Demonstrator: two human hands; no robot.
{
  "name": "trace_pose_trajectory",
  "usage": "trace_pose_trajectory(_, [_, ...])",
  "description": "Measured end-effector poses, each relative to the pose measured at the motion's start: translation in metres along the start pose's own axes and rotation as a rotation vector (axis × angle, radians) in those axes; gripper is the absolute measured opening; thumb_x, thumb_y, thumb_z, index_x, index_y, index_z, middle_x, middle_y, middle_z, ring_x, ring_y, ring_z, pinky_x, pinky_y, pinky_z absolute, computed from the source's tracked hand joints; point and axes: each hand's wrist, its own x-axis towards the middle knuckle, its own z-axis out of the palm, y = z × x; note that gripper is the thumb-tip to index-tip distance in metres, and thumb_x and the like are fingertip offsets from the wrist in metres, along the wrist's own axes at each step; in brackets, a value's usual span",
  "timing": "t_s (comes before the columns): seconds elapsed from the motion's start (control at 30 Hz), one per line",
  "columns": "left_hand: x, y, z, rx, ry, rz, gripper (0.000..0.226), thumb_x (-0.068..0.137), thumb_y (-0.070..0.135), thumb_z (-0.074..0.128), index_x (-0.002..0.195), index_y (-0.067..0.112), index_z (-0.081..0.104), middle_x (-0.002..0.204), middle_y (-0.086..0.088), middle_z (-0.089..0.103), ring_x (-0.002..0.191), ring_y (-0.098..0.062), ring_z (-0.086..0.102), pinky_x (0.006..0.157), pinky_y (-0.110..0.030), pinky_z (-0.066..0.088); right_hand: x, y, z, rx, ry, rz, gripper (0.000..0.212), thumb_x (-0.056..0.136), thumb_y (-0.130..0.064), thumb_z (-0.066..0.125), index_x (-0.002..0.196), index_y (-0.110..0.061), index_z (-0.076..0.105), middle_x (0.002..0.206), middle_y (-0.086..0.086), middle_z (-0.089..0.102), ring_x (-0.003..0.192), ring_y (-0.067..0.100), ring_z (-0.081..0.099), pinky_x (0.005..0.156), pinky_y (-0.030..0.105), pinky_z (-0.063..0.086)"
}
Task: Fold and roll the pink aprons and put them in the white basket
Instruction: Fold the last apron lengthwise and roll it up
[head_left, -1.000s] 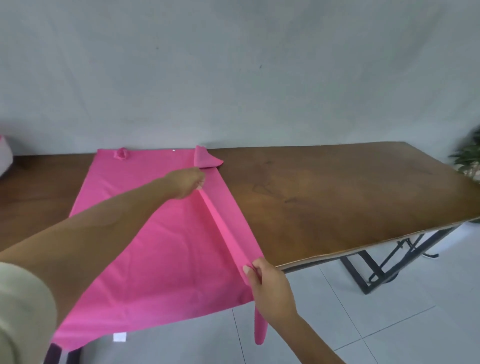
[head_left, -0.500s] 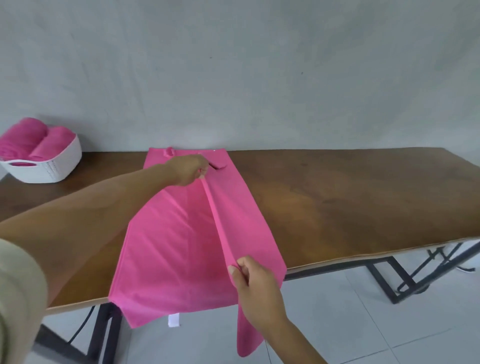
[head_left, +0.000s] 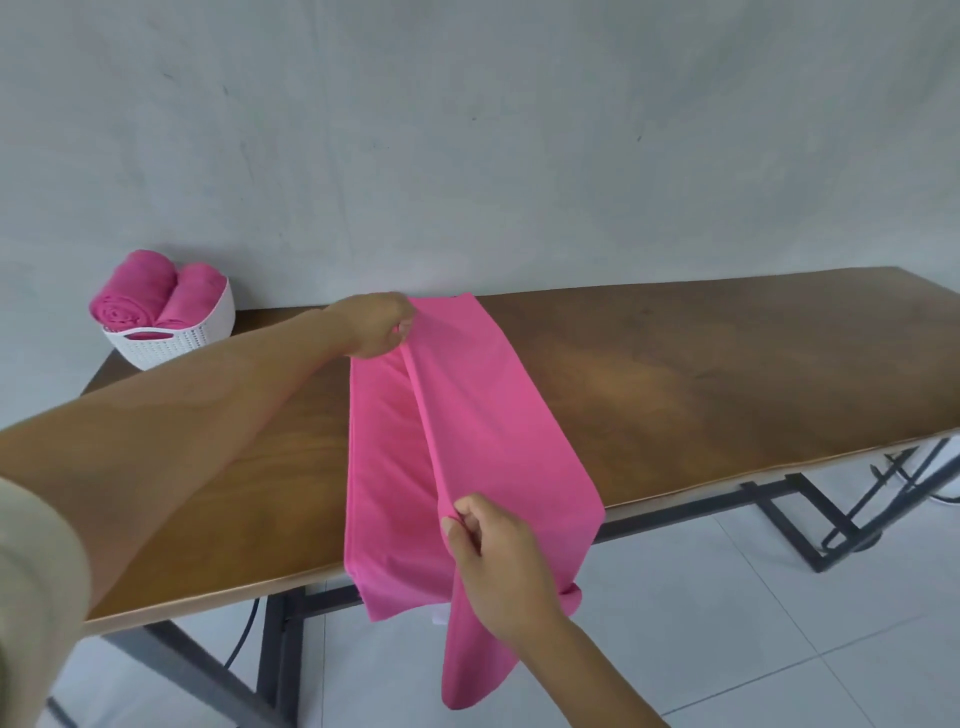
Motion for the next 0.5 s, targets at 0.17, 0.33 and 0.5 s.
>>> trace_pose_trajectory(0.17, [-0.027,-0.013,0.002,0.066,0.007,0.009,0.011,0.094,0.006,0.051,0.086,0.012,0.056,0.1,-0.003,0.053,0.086,-0.024,0.052,0.074,-0.032,0.038,-0.007,-0.023,0.028,-0.029,-0.072,-0.017,0.022,0.102,-0.026,0.05,0.081,-0.024,0.045,0.062,-0.006,0.044,0.058,0.011,0.041,0.056,0.031,0.035])
trace_pose_trajectory(0.33, [-0.058,-0.022,0.019,0.136,-0.033,-0.075,0.012,0.095,0.008,0.047,0.086,0.009,0.054,0.101,-0.01,0.054,0.089,-0.029,0.055,0.082,-0.046,0.05,-0.019,-0.036,0.053,-0.034,-0.299,0.008,0.019,0.103,-0.03,0.048,0.117,-0.027,0.061,0.094,-0.015,0.068,0.083,0.004,0.063,0.075,0.026,0.052])
trace_pose_trajectory(0.5, [-0.092,-0.023,0.047,0.095,-0.028,-0.139,0.011,0.096,0.016,0.05,0.086,0.016,0.054,0.103,-0.008,0.055,0.091,-0.027,0.054,0.081,-0.045,0.051,-0.03,-0.03,0.063,-0.058,-0.402,0.036,0.029,0.104,-0.036,0.047,0.128,-0.025,0.06,0.104,-0.017,0.067,0.096,0.001,0.063,0.085,0.019,0.05])
